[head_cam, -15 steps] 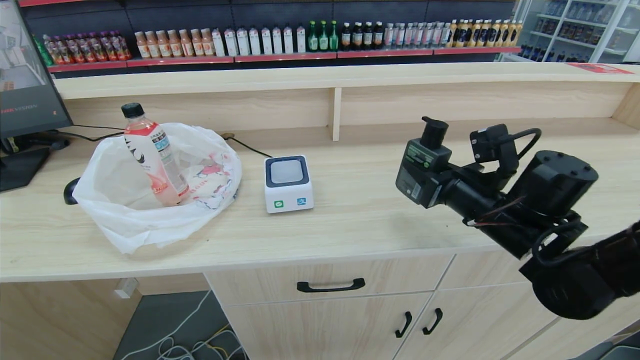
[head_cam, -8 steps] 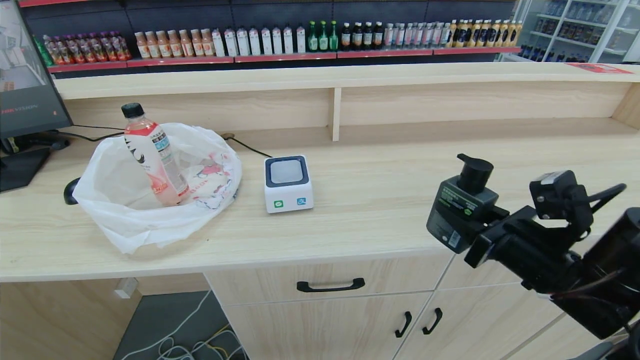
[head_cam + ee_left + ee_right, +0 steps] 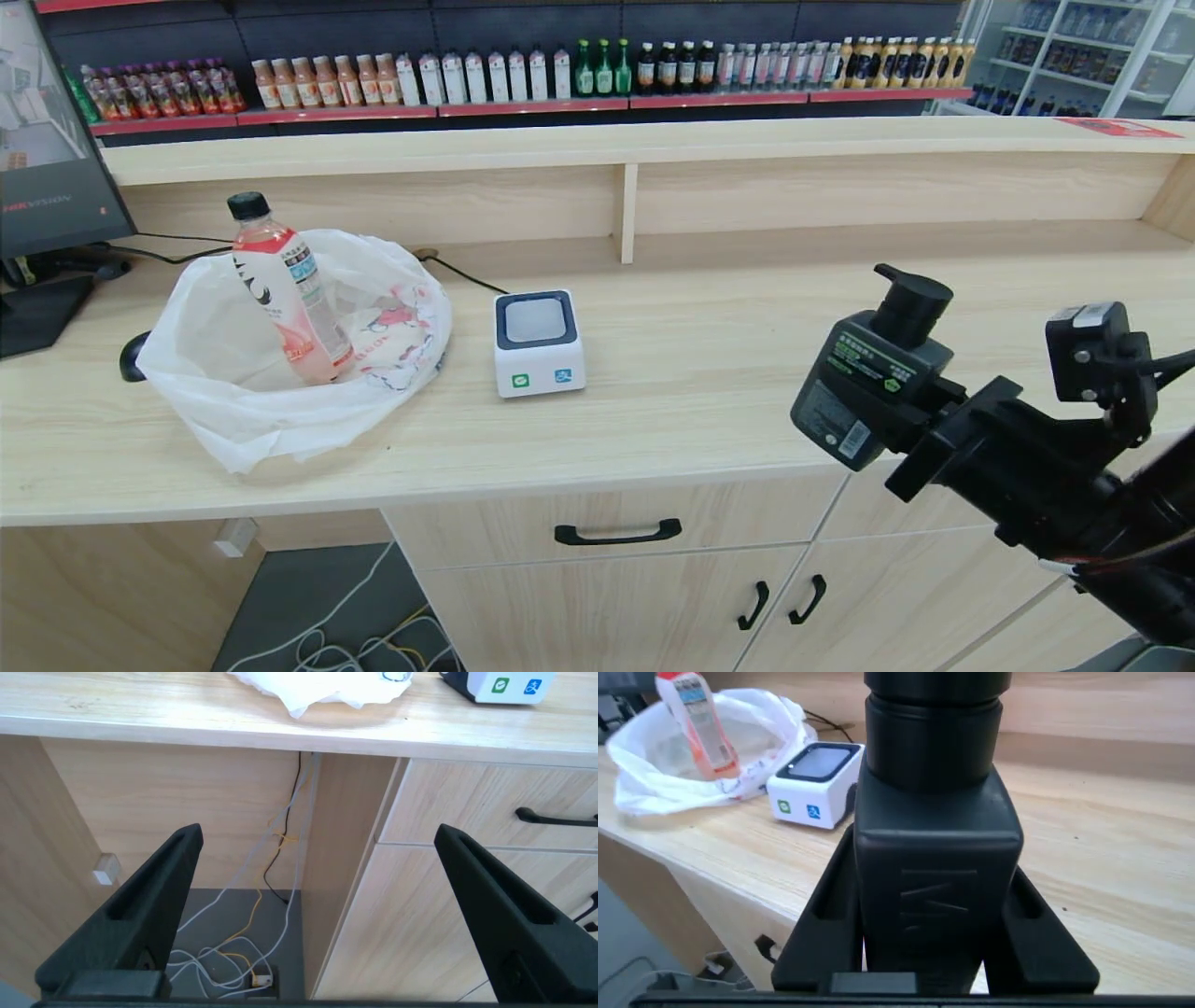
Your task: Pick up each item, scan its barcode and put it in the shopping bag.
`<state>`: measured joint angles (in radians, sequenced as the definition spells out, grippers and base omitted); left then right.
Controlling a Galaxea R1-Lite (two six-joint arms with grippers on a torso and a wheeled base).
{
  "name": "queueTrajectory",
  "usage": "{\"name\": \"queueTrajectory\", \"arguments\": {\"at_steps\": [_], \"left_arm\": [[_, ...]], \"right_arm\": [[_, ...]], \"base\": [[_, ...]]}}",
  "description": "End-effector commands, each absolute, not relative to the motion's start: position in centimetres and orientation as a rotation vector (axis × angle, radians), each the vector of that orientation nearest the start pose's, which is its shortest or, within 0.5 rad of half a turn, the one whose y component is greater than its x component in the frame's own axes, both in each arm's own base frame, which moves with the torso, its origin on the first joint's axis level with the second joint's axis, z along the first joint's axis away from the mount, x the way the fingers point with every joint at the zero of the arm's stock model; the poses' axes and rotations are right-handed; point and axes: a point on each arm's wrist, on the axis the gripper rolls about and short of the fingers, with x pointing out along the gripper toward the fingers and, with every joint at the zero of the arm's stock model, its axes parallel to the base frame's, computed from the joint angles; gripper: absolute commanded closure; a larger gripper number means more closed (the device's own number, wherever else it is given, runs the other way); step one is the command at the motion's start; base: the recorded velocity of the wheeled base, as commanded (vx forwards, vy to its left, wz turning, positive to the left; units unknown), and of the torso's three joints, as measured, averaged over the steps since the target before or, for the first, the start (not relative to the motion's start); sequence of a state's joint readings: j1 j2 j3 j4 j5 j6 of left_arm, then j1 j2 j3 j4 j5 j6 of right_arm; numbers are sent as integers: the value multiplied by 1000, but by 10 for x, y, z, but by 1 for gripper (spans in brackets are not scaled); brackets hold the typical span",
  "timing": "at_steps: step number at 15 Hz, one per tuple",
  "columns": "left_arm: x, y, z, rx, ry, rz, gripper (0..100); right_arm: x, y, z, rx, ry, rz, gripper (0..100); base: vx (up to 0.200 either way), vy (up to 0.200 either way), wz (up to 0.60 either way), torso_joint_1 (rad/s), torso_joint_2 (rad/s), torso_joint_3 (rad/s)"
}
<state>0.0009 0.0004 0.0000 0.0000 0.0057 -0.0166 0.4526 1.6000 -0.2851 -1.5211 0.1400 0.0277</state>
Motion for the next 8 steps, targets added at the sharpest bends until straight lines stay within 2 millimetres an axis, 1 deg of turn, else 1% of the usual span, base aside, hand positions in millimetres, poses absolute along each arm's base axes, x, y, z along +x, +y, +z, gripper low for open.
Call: {"name": "queueTrajectory", "arguments": {"at_steps": [1, 3, 4, 5, 6, 8], "left_arm": [[-23, 0, 75, -17, 0, 8, 0], [-23, 0, 75, -17, 0, 8, 0], [-23, 0, 75, -17, 0, 8, 0], [-23, 0, 75, -17, 0, 8, 0], [-23, 0, 75, -17, 0, 8, 0], [-23, 0, 75, -17, 0, 8, 0]], "right_arm": [[202, 106, 175, 96, -220, 632, 100], [197, 105, 180, 148, -234, 716, 100], [190, 104, 183, 177, -235, 765, 100], [182, 106, 186, 205, -235, 823, 100], [176, 112, 188, 255, -221, 877, 100], [165, 118, 189, 363, -171, 944, 100]], "base": [[0, 0, 0, 0, 0, 0], [0, 0, 0, 0, 0, 0], [0, 0, 0, 0, 0, 0], [0, 0, 0, 0, 0, 0], [0, 0, 0, 0, 0, 0], [0, 0, 0, 0, 0, 0]]}}
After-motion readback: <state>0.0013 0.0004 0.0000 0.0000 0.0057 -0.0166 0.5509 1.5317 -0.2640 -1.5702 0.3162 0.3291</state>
